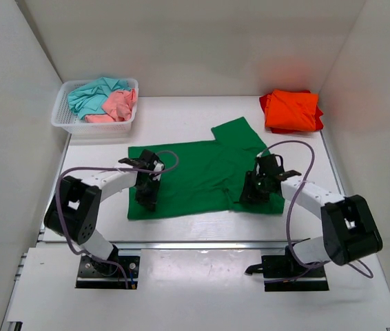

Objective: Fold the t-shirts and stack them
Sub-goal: Fold the flattened tshirt in 1/3 of the way, then grap the side of the flattened tshirt furthest away from the robot with both arms

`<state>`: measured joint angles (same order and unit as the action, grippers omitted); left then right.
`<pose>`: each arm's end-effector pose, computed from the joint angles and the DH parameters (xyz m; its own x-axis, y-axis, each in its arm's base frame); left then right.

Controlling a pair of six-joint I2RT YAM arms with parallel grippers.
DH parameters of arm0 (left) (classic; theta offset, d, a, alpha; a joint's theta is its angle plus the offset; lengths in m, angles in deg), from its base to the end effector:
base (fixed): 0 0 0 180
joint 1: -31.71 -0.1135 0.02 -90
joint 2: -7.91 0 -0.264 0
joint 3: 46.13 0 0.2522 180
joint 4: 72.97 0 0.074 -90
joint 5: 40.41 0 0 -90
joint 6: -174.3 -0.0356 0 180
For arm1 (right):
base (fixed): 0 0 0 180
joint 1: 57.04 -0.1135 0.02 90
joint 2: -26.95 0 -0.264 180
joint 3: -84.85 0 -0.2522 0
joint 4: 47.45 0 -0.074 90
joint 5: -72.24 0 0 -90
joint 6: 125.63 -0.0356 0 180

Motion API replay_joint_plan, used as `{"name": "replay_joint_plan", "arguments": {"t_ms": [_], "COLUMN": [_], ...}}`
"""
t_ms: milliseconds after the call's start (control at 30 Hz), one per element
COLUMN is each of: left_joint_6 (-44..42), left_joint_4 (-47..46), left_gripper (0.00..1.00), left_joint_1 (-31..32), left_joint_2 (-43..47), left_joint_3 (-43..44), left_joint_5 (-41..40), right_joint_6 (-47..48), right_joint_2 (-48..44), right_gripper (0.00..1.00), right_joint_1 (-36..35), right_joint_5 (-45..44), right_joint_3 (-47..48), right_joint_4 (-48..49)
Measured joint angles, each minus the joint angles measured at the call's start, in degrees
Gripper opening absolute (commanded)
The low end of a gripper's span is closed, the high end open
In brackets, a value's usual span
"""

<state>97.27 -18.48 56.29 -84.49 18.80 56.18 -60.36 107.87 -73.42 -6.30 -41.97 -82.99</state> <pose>0.2439 -0.1161 0.1526 -0.9735 0.2001 -0.1108 0.2148 0.9663 -0.1421 0.2383 0.0774 0.1595 -0.9298 0.1540 -0.3342 0.0296 0.9365 0.3493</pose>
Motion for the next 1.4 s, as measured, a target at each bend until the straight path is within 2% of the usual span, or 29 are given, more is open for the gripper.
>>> {"name": "replay_joint_plan", "arguments": {"t_ms": [133, 233, 333, 400, 433, 567, 600, 700, 733, 933, 1100, 1400], "left_joint_6": [0.52, 0.39, -0.68, -1.57, -2.16, -3.78, -4.22, -5.16, -5.46, -5.95, -4.81, -2.4], "left_joint_4": [5.05, 8.57, 11.5, 13.33, 14.1, 14.23, 13.84, 11.45, 10.56, 2.84, -2.69, -8.46], "left_gripper": [0.05, 0.1, 0.18, 0.25, 0.26, 0.33, 0.4, 0.43, 0.46, 0.53, 0.55, 0.56], "left_joint_1": [0.57, 0.07, -2.78, -5.95, -7.5, -11.63, -12.31, -13.79, -14.29, -19.28, -23.04, -23.45], "left_joint_2": [4.57, 7.69, 12.74, 15.45, 16.2, 16.26, 15.89, 12.7, 10.82, -3.26, -12.59, -21.84], "left_joint_3": [-3.5, -3.65, -3.43, -2.16, -0.74, 5.57, 6.91, 10.27, 11.34, 17.07, 22.71, 31.93], "left_joint_5": [-0.07, 0.13, 0.33, 0.26, 0.26, 0.33, 0.2, -0.94, -1.66, -4.46, -6.19, -7.32], "right_joint_6": [-3.56, -6.4, -7.89, -8.07, -7.96, -5.9, -4.96, -1.46, 0.07, 7.82, 11.8, 14.73], "right_joint_2": [-6.27, -13.42, -20.0, -22.47, -23.04, -22.67, -21.79, -15.69, -12.31, 10.25, 23.19, 36.44], "right_gripper": [0.39, 0.39, 0.38, 0.4, 0.39, 0.43, 0.45, 0.51, 0.52, 0.55, 0.56, 0.57], "right_joint_1": [-5.46, -6.05, -4.96, -3.82, -3.19, 0.33, 1.7, 5.86, 7.13, 11.65, 13.35, 15.69], "right_joint_5": [0.61, 1.53, 1.57, 2.05, 2.19, 3.82, 4.63, 5.49, 5.51, 3.04, 0.52, -1.99], "right_joint_3": [-5.33, -10.25, -12.04, -10.91, -9.38, 1.05, 3.78, 11.96, 14.53, 28.87, 39.98, 54.95], "right_joint_4": [-0.24, -1.77, -7.39, -10.4, -12.07, -15.13, -14.88, -13.92, -13.57, -12.94, -13.33, -14.73]}}
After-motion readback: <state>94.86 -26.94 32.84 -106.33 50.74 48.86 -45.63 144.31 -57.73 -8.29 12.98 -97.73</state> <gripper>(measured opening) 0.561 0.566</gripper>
